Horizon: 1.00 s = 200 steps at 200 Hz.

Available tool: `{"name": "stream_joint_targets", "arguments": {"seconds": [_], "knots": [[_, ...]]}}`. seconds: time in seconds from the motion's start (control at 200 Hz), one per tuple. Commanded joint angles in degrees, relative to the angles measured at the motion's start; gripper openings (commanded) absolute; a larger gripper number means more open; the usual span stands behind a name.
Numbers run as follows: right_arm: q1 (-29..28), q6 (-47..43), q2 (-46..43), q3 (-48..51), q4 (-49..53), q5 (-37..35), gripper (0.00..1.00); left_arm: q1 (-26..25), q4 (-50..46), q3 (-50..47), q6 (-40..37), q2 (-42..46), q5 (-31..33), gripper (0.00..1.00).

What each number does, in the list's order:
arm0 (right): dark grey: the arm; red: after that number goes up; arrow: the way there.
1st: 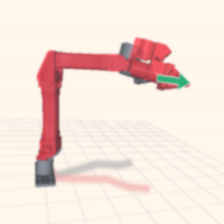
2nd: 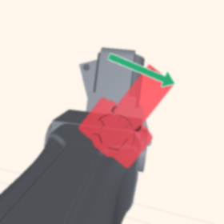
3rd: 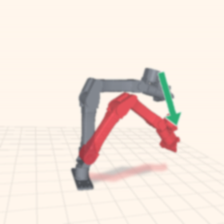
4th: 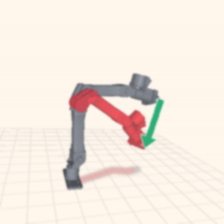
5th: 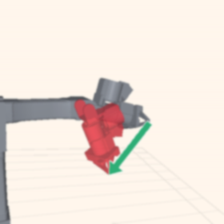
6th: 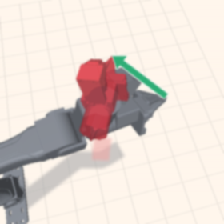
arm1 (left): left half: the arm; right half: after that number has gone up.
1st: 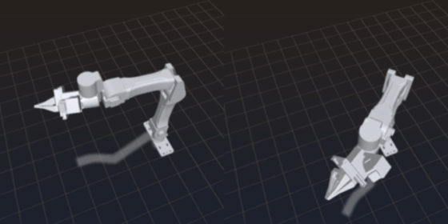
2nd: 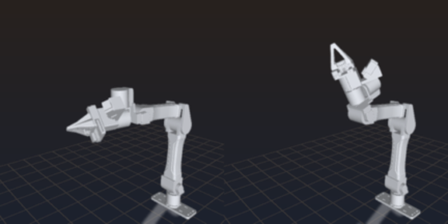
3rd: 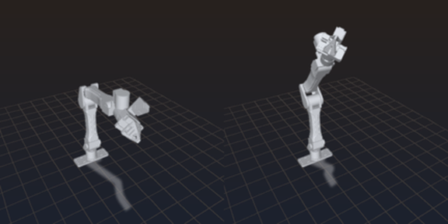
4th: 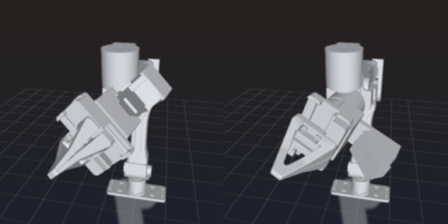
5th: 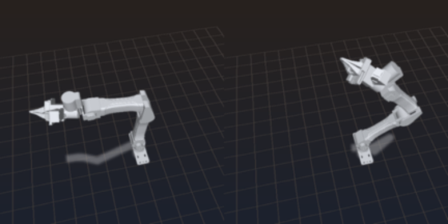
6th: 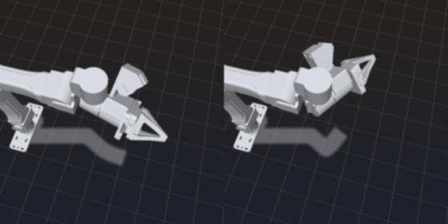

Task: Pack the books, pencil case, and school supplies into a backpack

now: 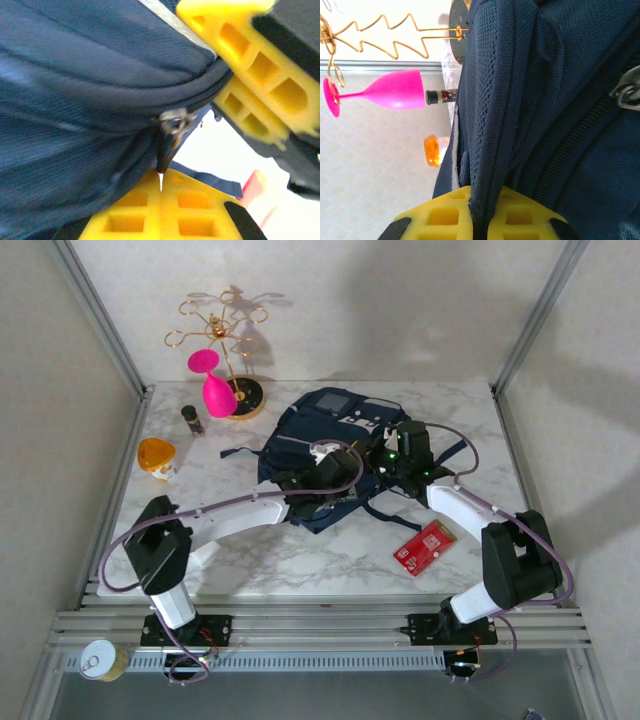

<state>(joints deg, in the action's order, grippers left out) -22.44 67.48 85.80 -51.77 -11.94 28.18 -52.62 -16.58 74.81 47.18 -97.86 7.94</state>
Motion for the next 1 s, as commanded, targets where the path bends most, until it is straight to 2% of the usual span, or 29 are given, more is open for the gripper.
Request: {"name": "stream_joint_targets", "arguments": {"seconds": [0.0,0.18,0.305,0.395,0.436,0.476,0.496,0.596,0.731,0.906,0.996], "knots": [[1.7,-4.3,-3.4,-2.3,0.7,5.0,0.0,2.0,-3.9,-1.6,-3.5,6.3,-2.1,0.0],[2.9,-5.8,-4.6,-2.4,2.7,5.4,0.0,2.7,-11.4,-1.9,-7.8,9.2,-4.2,0.0],[2.2,-3.5,-4.7,-2.0,0.7,5.2,0.0,2.7,-10.9,-0.8,-8.5,9.2,-6.6,0.0],[1.0,-1.3,-4.8,-1.8,-0.7,4.2,0.0,1.2,-5.6,-0.7,-6.1,8.2,-9.7,0.02],[0.7,0.0,-5.1,-1.4,-1.5,3.5,0.0,-0.2,-3.9,-0.4,-5.0,7.2,-8.5,0.08],[0.1,1.2,-5.6,-1.1,-2.4,2.6,0.0,-1.5,-2.5,-0.1,-4.2,6.2,-7.4,0.22],[-0.3,1.9,-5.8,-0.9,-2.7,2.0,0.0,-2.0,-2.3,0.1,-3.5,5.7,-6.3,0.26],[-2.0,4.5,-6.7,-0.8,-3.9,0.4,0.0,-3.6,0.7,-0.8,-0.7,4.6,-1.3,0.31],[-2.9,6.6,-7.0,-1.1,-5.2,-0.3,0.0,-3.7,2.1,-3.3,3.2,4.8,3.8,0.3],[-3.8,8.4,-6.9,-0.2,-7.4,0.3,0.0,-2.9,4.8,-4.0,3.2,4.9,10.2,0.31],[-3.8,8.9,-6.8,0.1,-7.9,0.3,0.0,-2.4,5.9,-3.7,3.6,4.3,11.6,0.32]]}}
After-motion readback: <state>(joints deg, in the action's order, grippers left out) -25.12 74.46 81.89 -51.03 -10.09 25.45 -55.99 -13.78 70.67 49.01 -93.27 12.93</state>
